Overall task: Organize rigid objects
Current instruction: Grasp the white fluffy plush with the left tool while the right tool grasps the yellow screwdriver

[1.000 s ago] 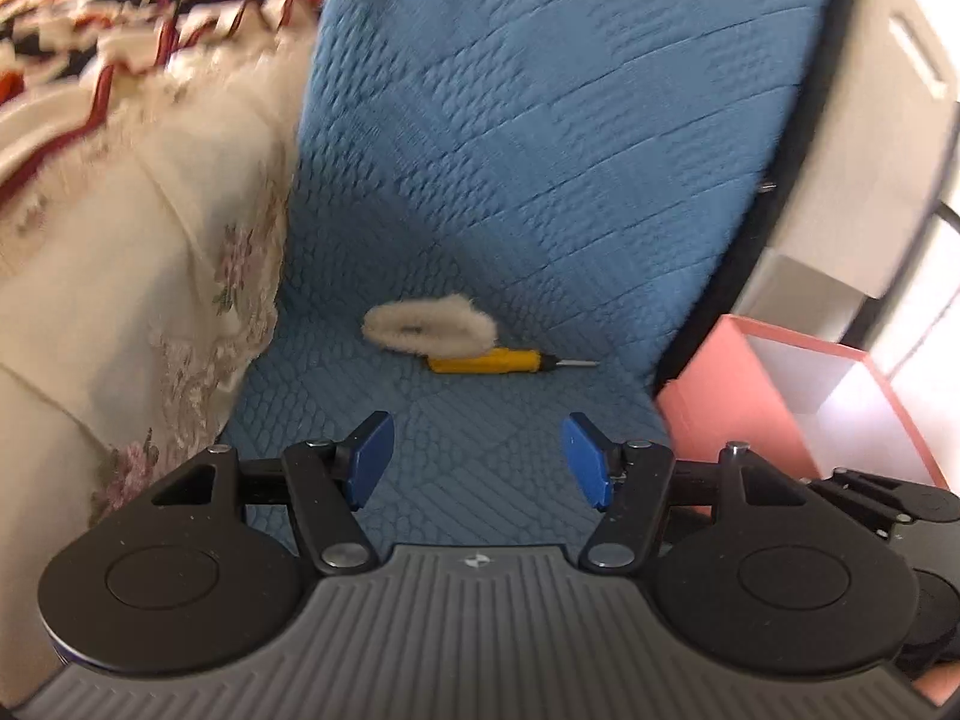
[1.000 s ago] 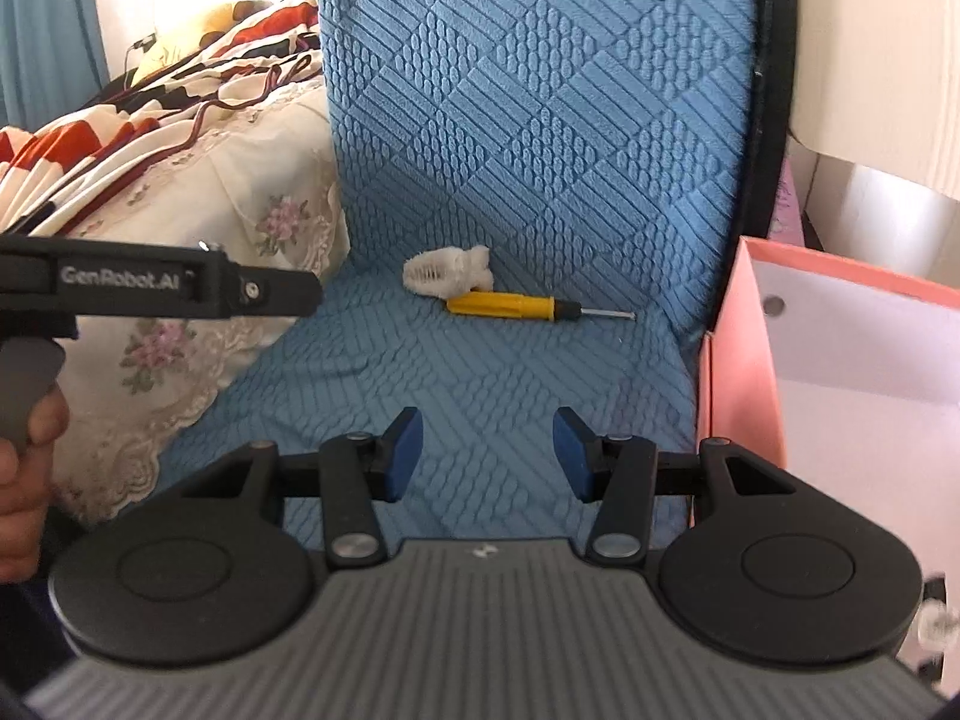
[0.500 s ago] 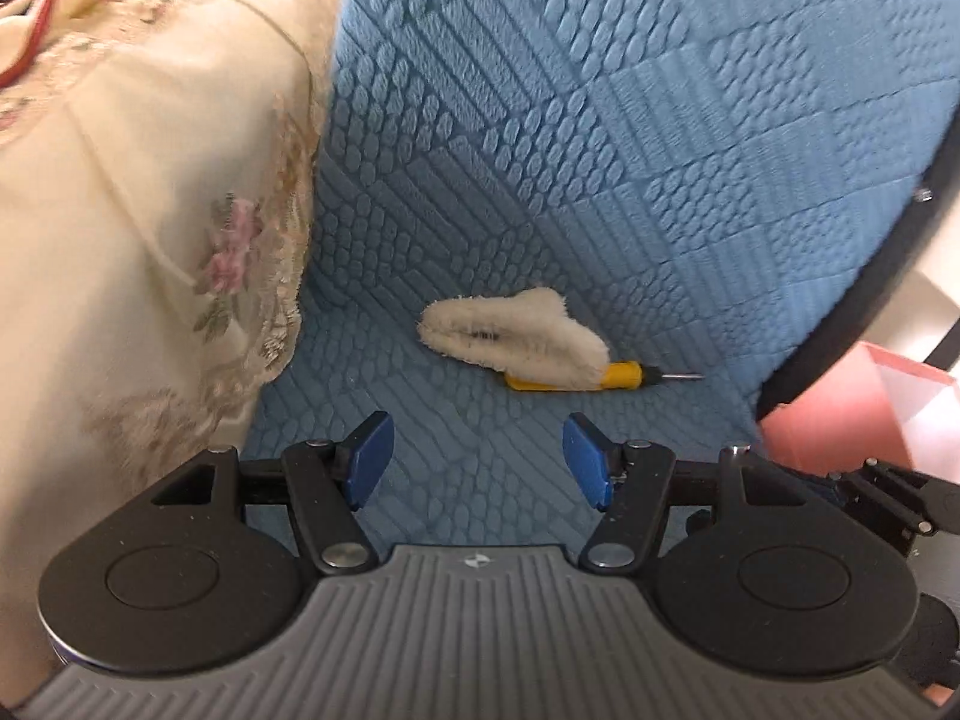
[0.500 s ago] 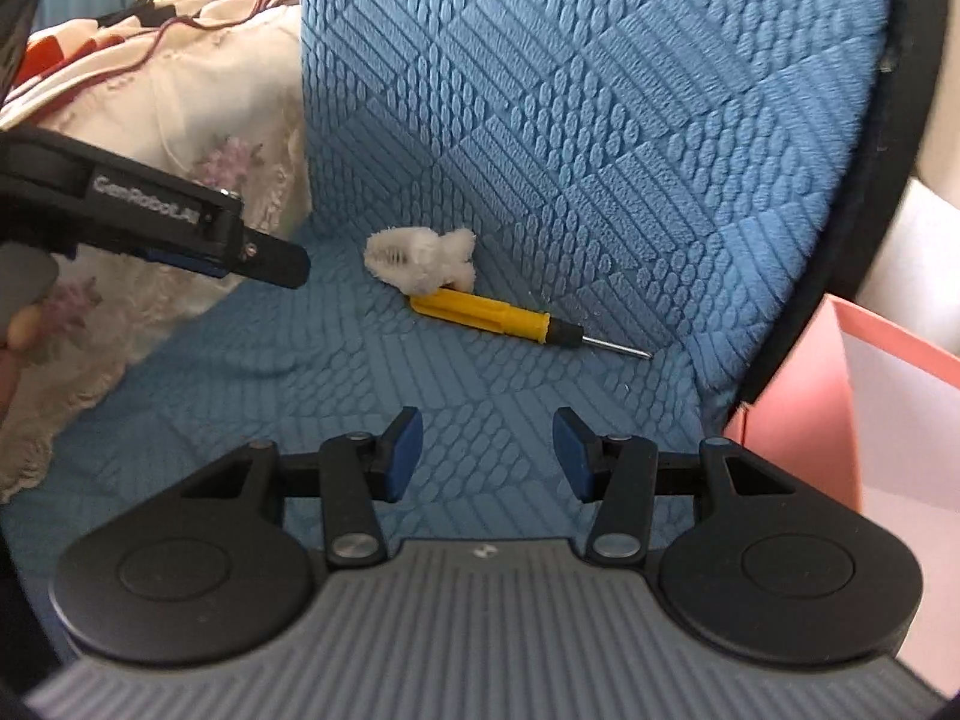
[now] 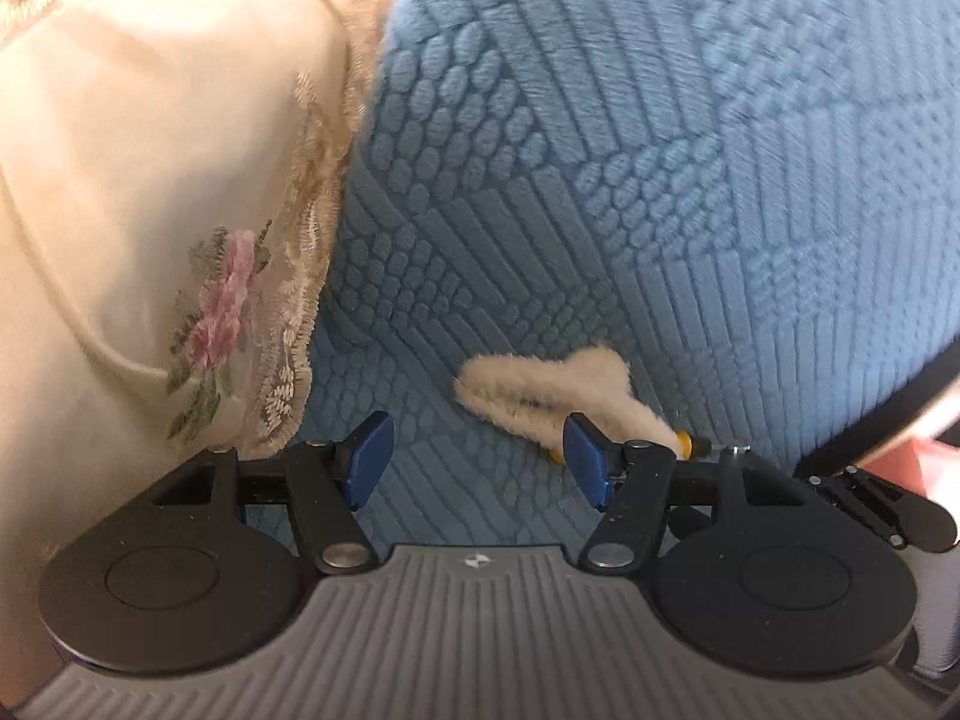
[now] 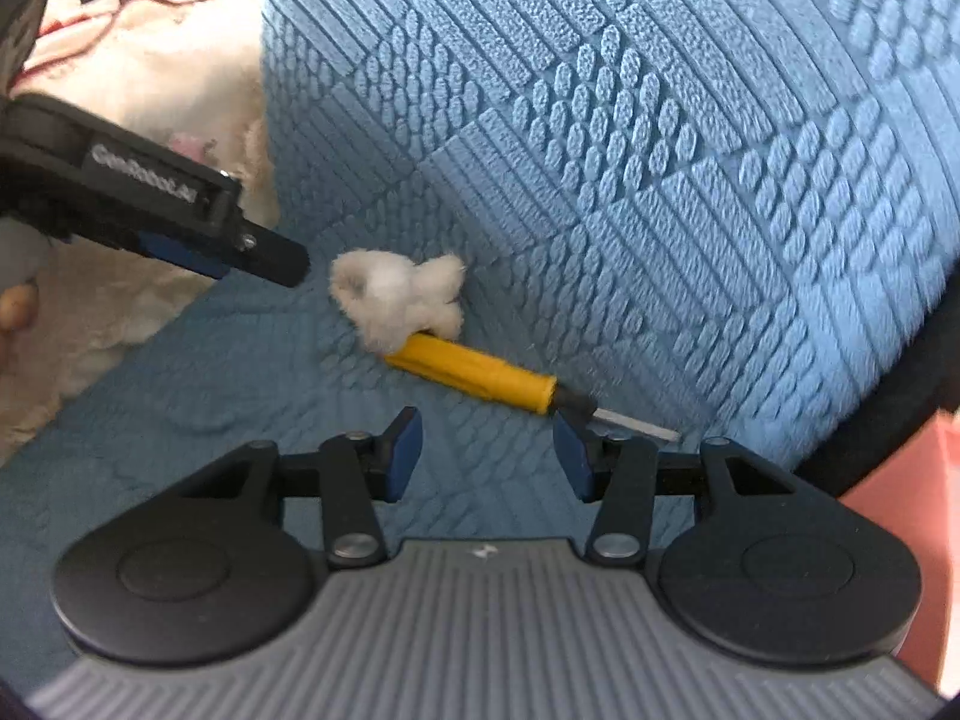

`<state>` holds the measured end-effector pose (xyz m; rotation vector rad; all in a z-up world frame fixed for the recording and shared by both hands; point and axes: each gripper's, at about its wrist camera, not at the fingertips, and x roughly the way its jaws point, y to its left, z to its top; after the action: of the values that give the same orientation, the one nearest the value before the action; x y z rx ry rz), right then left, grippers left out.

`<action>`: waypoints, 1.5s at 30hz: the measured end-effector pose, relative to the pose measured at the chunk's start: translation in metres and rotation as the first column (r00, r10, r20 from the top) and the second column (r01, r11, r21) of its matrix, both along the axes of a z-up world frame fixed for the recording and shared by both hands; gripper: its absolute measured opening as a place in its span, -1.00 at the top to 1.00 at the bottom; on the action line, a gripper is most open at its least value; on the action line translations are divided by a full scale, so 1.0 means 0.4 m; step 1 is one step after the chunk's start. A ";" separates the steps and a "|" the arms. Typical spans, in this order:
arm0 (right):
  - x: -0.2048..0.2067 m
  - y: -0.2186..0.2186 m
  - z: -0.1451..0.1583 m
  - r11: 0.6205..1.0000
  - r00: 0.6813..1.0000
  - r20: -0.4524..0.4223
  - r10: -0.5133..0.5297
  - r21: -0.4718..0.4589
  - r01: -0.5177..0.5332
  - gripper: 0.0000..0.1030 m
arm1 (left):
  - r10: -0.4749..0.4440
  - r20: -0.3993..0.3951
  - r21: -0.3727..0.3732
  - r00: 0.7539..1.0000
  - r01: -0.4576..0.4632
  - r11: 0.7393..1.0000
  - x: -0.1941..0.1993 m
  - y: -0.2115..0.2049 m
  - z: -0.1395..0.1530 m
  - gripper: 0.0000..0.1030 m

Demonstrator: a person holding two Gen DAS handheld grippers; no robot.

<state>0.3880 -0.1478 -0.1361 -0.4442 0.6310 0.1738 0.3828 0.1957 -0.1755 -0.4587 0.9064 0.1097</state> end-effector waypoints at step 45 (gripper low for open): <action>0.118 0.036 -0.048 0.998 0.978 -0.196 0.065 -0.013 -0.069 0.52 | -0.033 0.020 -0.030 0.999 0.033 0.999 0.069 -0.131 -0.036 -0.42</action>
<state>0.4354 -0.1333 -0.1554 -0.4714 0.8119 0.2779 0.4106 0.1432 -0.1898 -0.4724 0.8976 0.0611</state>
